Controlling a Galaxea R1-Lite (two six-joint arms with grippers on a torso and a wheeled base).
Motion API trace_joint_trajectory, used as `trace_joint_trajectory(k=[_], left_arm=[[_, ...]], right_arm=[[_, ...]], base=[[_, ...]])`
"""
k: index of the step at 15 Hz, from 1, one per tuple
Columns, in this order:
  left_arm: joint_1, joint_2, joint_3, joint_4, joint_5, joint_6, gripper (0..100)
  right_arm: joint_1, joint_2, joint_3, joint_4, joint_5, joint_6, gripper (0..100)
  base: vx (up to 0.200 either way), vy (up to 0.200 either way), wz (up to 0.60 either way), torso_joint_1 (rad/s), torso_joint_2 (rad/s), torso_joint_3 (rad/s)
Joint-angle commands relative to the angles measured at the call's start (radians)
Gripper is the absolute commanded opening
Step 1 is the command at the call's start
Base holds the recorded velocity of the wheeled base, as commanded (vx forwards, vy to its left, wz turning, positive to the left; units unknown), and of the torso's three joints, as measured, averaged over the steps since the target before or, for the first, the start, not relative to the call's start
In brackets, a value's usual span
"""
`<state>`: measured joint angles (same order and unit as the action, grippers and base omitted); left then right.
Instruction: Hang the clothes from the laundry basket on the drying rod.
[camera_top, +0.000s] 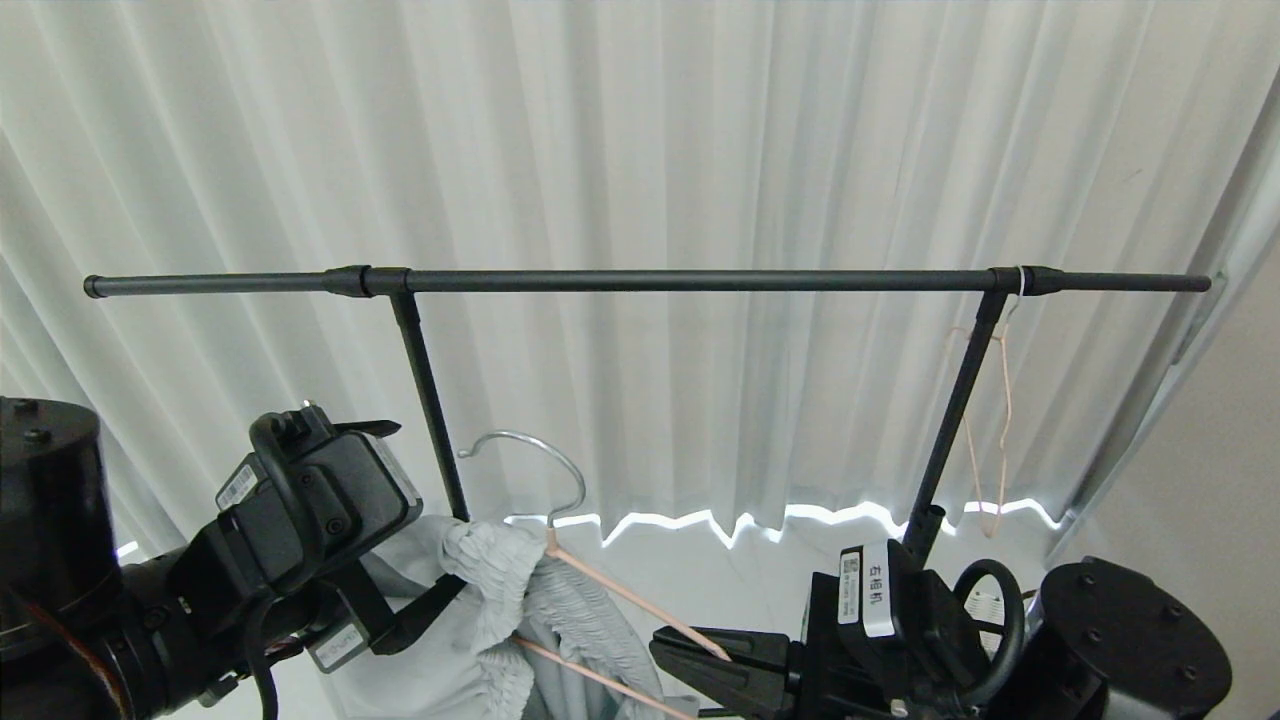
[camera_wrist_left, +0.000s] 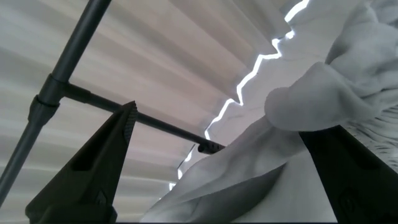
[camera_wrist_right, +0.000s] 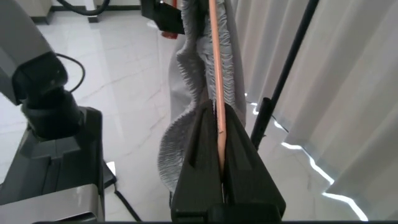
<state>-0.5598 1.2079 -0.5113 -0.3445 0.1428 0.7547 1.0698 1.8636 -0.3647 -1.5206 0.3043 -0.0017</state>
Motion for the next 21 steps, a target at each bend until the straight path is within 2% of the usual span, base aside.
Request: trace_joint_trajectory(k=[1,2,3,6,11,15,16,18,21], left_arm=[[0.000,-0.001,0.004,-0.001,-0.003,0.000,100],[0.000,-0.001,0.004,-0.001,-0.005,0.000,100],[0.000,0.001,0.004,0.001,-0.005,0.000,0],[0.000,0.004,0.004,-0.001,-0.006,-0.001,0],[0.012,0.006,0.008,-0.001,-0.061,-0.005,0],[0.024,-0.004,0.016,-0.001,-0.066,-0.014,0],[0.027,-0.005,0.016,-0.001,-0.066,-0.014,0],[0.038,-0.005,0.014,-0.002,-0.063,-0.012,0],[0.064,-0.008,0.013,-0.005,-0.057,-0.011,0]], right_arm=[[0.001,0.003,0.000,-0.001,0.001,0.000,0],[0.001,0.003,0.000,-0.003,0.003,0.000,0],[0.001,0.003,0.000,-0.001,0.006,0.000,0],[0.001,0.003,0.001,-0.003,0.018,0.002,0],[-0.005,0.003,0.001,-0.003,0.035,0.006,0],[-0.045,-0.011,0.001,-0.003,0.036,0.005,0],[-0.047,-0.012,0.003,-0.003,0.036,0.006,100],[-0.059,-0.008,-0.003,-0.003,0.029,0.002,100],[-0.133,-0.017,-0.007,-0.003,0.029,-0.001,100]], base=[[0.000,0.000,0.00,0.000,0.00,0.000],[0.000,0.000,0.00,0.000,0.00,0.000],[0.000,0.000,0.00,0.000,0.00,0.000],[0.000,0.000,0.00,0.000,0.00,0.000],[0.000,0.000,0.00,0.000,0.00,0.000],[0.000,0.000,0.00,0.000,0.00,0.000],[0.000,0.000,0.00,0.000,0.00,0.000],[0.000,0.000,0.00,0.000,0.00,0.000],[0.000,0.000,0.00,0.000,0.00,0.000]])
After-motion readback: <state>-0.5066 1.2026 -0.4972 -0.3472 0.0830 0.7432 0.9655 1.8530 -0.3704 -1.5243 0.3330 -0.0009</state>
